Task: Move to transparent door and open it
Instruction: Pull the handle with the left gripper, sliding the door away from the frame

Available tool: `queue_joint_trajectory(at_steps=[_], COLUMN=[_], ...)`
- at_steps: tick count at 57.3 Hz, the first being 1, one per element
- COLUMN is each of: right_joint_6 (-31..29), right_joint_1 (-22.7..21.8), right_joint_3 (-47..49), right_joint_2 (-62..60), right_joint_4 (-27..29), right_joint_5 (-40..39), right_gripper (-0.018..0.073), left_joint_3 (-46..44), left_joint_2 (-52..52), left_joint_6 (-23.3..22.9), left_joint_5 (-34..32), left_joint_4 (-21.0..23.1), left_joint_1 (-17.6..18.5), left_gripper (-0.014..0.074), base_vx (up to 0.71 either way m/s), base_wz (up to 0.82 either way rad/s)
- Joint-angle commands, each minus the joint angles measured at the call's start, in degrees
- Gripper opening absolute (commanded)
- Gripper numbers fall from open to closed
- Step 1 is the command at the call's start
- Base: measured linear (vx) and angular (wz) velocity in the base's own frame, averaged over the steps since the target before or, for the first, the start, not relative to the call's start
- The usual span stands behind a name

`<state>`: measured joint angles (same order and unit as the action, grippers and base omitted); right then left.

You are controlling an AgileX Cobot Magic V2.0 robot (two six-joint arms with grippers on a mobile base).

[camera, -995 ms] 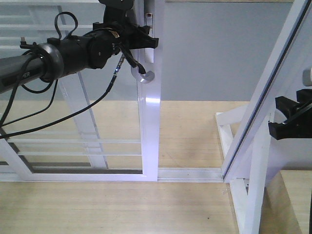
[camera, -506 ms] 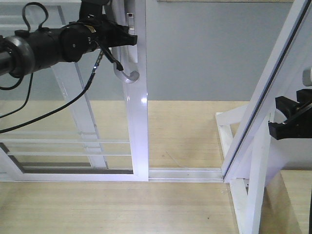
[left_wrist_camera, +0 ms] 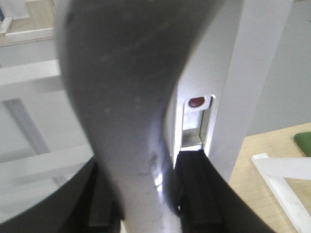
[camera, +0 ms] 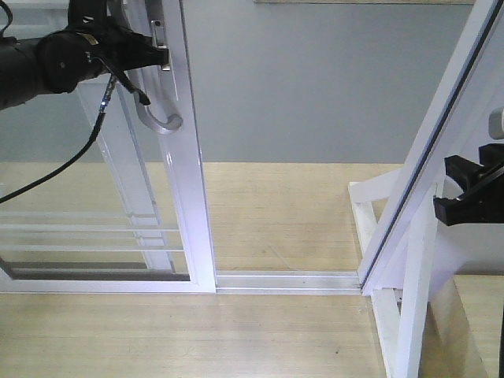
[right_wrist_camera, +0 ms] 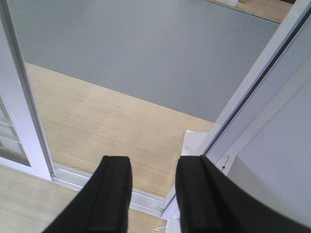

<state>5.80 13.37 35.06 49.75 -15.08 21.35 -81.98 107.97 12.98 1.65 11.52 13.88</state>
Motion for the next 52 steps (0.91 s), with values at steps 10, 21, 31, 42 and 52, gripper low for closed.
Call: queue_joint_trajectory(at_steps=[10, 21, 31, 42, 52], right_joint_6=[-0.24, -0.24, -0.24, -0.24, -0.24], right_joint_1=[-0.28, -0.28, -0.28, -0.28, -0.28], right_joint_3=[1.66, 1.66, 1.66, 1.66, 1.66], right_joint_2=[-0.55, -0.55, -0.55, -0.55, -0.55], right_joint_4=[-1.21, -1.30, -1.30, -1.30, -1.30], right_joint_5=[-4.12, -4.12, -4.12, -4.12, -4.06], right_gripper=[0.0316, 0.0316, 0.0316, 0.0316, 0.0316], left_joint_3=[-1.37, 1.52, 4.32, 5.70, 5.70], left_joint_2=[-6.65, -9.42, -11.44, -12.43, -12.43], left_joint_6=[0.19, 0.19, 0.19, 0.19, 0.19], left_joint_5=[1.10, 1.15, 1.10, 0.68, 1.64], left_joint_4=[-5.55, -5.73, -5.73, -5.78, -5.78], left_joint_1=[-1.43, -4.24, -6.56, -7.64, -7.64], left_gripper=[0.0365, 0.0365, 0.0365, 0.0365, 0.0365], base_vx=[0.00, 0.00, 0.00, 0.00, 0.00], base_wz=[0.00, 0.00, 0.00, 0.00, 0.00])
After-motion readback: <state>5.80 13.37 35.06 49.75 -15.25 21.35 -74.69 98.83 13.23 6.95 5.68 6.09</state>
